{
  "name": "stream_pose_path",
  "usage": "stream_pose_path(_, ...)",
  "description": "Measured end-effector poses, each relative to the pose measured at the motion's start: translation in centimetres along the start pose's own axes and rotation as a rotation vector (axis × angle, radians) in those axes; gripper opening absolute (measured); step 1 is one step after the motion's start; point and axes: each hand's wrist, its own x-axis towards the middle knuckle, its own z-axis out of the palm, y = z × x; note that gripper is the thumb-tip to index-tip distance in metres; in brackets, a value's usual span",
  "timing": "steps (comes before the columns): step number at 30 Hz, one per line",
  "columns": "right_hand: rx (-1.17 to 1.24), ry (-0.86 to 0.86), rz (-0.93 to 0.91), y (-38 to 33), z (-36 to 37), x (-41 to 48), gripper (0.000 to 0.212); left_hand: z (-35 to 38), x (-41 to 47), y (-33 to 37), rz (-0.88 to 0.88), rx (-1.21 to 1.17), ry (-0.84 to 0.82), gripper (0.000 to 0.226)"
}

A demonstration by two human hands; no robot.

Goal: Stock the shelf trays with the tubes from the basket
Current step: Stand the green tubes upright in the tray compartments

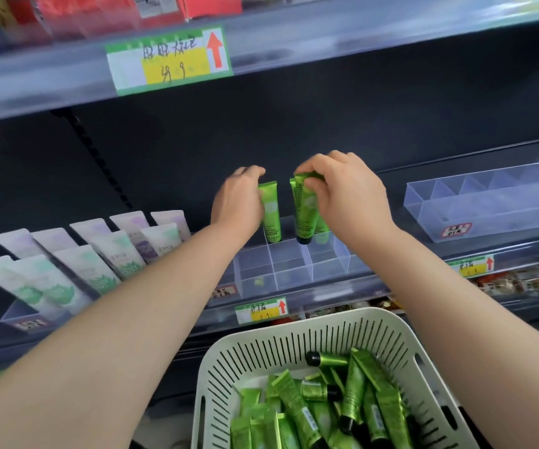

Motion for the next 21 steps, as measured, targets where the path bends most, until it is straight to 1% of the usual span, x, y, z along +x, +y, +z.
stream_pose_path(3,-0.015,0.019,-0.018,-0.6,1.3,1.4,0.02,-0.9,-1.4,-0.5,0.019,0.03,0.035,0.043)
stream_pose_path(5,-0.043,0.014,-0.025,-0.8,2.3,2.2,0.021,-1.2,-2.5,-0.9,0.043,0.065,0.014,0.04)
stream_pose_path(12,-0.177,-0.095,-0.047,-0.5,5.8,3.1,0.024,-1.4,-4.5,-1.7,0.097,0.076,-0.036,0.031)
stream_pose_path(16,-0.236,-0.157,-0.061,-0.4,6.5,3.0,0.024,-1.0,-4.6,-1.9,0.101,0.065,-0.04,0.032)
stream_pose_path(21,-0.27,-0.229,-0.051,0.0,7.2,2.6,0.035,-1.0,-5.0,-1.6,0.105,0.039,-0.05,0.039)
